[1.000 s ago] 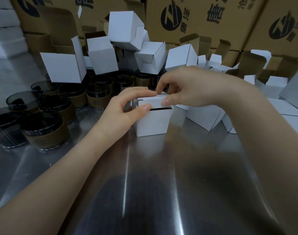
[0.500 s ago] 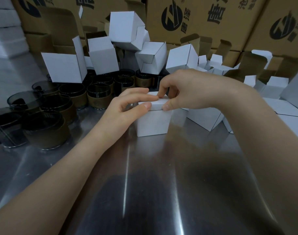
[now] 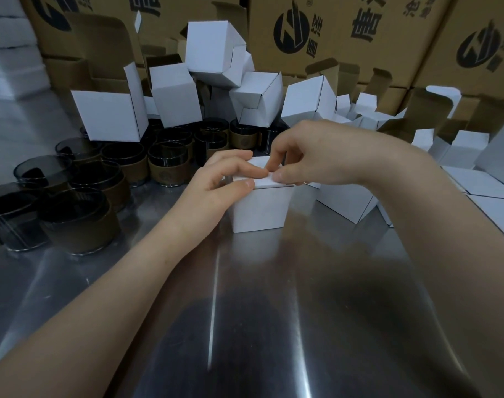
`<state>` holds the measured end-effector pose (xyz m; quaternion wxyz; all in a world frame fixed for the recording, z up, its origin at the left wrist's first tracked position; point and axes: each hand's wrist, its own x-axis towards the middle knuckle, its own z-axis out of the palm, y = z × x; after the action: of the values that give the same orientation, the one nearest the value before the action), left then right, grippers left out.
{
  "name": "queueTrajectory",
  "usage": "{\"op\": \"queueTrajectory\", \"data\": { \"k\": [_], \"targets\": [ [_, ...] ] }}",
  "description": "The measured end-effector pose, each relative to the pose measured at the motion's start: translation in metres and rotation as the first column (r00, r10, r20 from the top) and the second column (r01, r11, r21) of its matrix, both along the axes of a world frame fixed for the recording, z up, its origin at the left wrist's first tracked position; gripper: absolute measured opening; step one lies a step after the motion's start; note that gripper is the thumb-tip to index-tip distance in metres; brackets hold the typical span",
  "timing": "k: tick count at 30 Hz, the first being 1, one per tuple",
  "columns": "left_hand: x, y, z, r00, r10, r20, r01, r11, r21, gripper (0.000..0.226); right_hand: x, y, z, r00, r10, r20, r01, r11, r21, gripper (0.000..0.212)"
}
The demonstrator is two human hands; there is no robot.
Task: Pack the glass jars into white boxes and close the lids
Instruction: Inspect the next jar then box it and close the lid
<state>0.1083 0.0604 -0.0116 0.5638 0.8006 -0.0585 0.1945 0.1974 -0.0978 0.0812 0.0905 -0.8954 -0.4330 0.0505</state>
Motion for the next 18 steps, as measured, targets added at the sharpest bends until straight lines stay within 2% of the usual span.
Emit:
{"op": "queueTrajectory", "data": {
  "k": [4, 9, 14, 18],
  "targets": [
    [0.004, -0.005, -0.001, 0.998, -0.016, -0.061, 0.009, 0.993, -0.122, 0.028, 0.002, 0.002, -0.003, 1.000, -0.014, 0.005, 0.014, 1.000, -0.003, 0.014],
    [0.007, -0.008, 0.001, 0.993, 0.019, -0.115, -0.049, 0.964, -0.262, 0.048, 0.002, 0.003, -0.003, 0.999, -0.040, -0.029, 0.041, 0.999, 0.012, 0.026],
    [0.010, -0.005, 0.000, 0.992, 0.008, -0.125, -0.042, 0.961, -0.273, 0.063, 0.004, 0.003, -0.003, 0.996, -0.051, -0.073, 0.051, 0.999, 0.000, 0.030],
    [0.012, -0.004, -0.001, 0.995, 0.009, -0.098, -0.037, 0.960, -0.278, 0.064, 0.006, 0.004, -0.006, 1.000, -0.030, -0.008, 0.030, 0.999, 0.031, 0.032]
  ]
}}
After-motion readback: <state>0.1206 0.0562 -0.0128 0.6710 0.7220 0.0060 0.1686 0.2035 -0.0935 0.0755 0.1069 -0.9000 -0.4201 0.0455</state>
